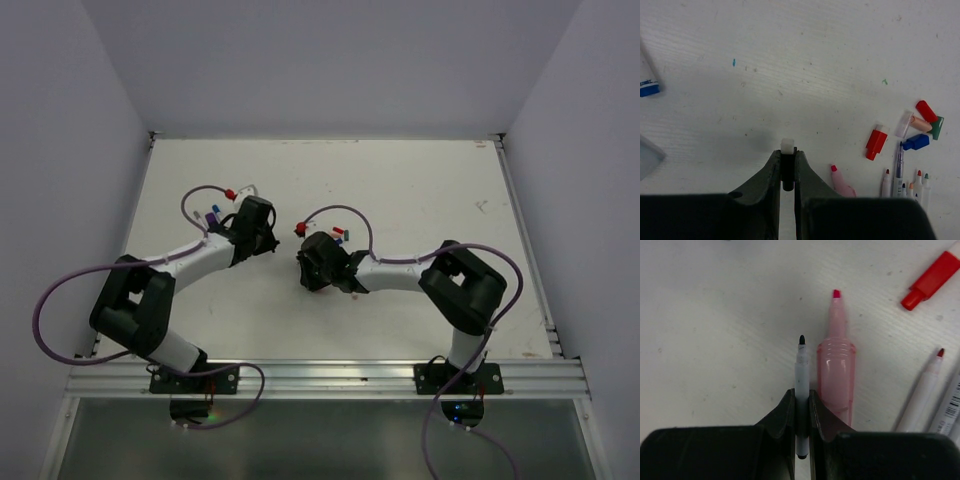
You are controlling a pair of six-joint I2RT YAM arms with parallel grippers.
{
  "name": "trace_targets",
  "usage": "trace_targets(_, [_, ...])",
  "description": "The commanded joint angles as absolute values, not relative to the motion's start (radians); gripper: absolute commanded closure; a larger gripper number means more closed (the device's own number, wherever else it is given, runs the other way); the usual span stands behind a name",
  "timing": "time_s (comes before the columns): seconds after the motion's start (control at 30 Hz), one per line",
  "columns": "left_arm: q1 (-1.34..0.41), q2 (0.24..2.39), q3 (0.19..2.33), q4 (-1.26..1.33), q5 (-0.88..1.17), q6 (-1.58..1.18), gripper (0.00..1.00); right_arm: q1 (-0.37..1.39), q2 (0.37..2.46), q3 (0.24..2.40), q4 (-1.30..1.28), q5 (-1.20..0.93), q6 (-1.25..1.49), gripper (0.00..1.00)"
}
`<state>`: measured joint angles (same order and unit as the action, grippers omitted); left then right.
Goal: Open the pen caps
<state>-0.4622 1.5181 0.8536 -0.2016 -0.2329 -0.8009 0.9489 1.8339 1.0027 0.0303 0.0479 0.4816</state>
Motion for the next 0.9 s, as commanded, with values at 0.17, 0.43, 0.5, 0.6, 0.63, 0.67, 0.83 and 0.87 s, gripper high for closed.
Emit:
trace_targets(0.17, [-0.463, 1.591, 0.891, -0.140, -0.101, -0.830, 0.90, 0.943, 1.833, 1.046, -0.118, 0.301, 0.561, 0.95])
trace_targets(0.43, [-0.492, 1.641, 0.916, -0.121, -0.071, -0.867, 0.87, 0.940, 1.812, 1.023, -0.060, 0.238, 0.548, 0.83])
trace_targets(0.5, [-0.494, 1.660, 0.916, -0.112, -0.063, -0.883, 0.86, 0.940, 1.809, 1.019, -0.022, 0.187, 0.529, 0.86])
trace_targets(0.6, [-0.497, 1.686, 0.919, -0.109, -0.061, -0.899, 0.84, 0.939, 1.804, 1.002, 0.046, 0.115, 0.482, 0.86])
trace_targets(0.63, [-0.497, 1.692, 0.919, -0.107, -0.063, -0.908, 0.84, 0.940, 1.805, 1.000, 0.051, 0.103, 0.473, 0.85])
trace_targets(0.67, [-0.499, 1.701, 0.917, -0.109, -0.064, -0.911, 0.83, 0.939, 1.809, 1.002, 0.052, 0.082, 0.460, 0.84])
trace_targets(0.83, [-0.499, 1.701, 0.905, -0.115, -0.092, -0.926, 0.78, 0.940, 1.807, 1.002, 0.038, 0.083, 0.443, 0.76])
trace_targets(0.87, [-0.499, 1.701, 0.902, -0.115, -0.094, -0.927, 0.76, 0.940, 1.807, 1.002, 0.035, 0.084, 0.442, 0.71])
